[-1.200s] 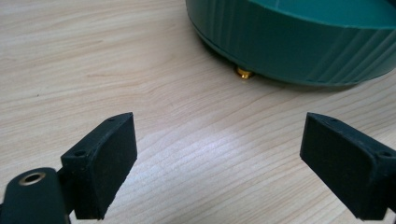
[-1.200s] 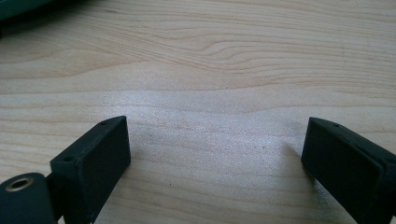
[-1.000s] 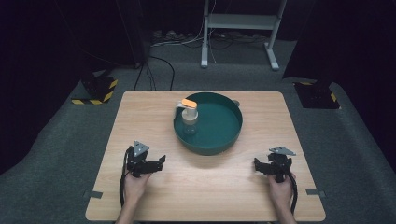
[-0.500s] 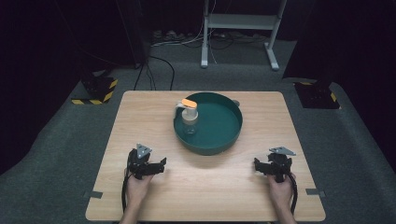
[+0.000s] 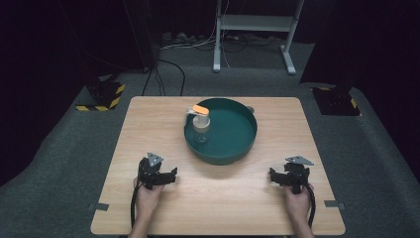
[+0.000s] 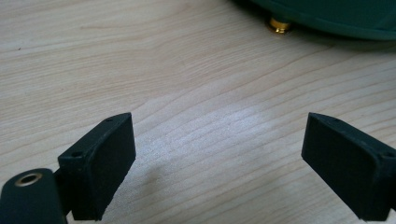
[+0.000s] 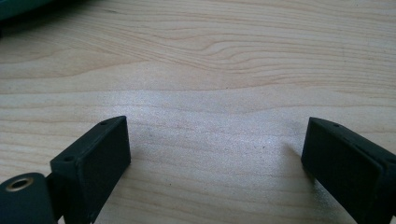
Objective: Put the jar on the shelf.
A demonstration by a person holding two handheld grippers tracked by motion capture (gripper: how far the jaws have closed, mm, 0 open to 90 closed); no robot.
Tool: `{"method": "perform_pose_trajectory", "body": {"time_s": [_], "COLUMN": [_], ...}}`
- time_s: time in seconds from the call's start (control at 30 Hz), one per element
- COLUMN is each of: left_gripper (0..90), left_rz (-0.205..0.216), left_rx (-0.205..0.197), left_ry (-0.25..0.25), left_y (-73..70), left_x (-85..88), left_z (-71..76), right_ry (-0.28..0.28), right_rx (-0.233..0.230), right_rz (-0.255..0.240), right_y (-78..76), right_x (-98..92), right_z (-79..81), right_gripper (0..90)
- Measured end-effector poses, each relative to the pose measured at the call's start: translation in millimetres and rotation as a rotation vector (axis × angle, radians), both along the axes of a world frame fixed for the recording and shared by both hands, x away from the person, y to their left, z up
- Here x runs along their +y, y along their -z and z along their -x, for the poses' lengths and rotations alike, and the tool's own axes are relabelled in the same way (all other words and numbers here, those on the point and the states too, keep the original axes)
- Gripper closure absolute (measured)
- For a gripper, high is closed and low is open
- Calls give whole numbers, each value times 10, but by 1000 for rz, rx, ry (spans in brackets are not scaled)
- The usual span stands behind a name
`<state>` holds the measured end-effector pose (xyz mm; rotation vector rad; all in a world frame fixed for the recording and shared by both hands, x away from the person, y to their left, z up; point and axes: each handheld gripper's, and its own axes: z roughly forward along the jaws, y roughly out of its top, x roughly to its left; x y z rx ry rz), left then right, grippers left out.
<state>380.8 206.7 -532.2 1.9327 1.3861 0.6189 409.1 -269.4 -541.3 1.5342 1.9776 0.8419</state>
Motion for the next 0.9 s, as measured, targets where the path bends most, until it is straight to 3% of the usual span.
{"method": "perform_pose_trajectory", "body": {"time_s": [0.5, 0.9], "left_gripper": [102, 90], "left_rz": [-49, -15], "left_rx": [25, 35], "left_ry": [-21, -26], "left_y": [90, 113], "left_x": [-31, 2], "left_z": [-70, -94], "right_ry": [0, 2], "right_rx": [0, 1], "right_rz": [0, -2], "right_y": [0, 0], "right_x": [0, 2], "right_z": [0, 1], "right_gripper": [76, 76]}}
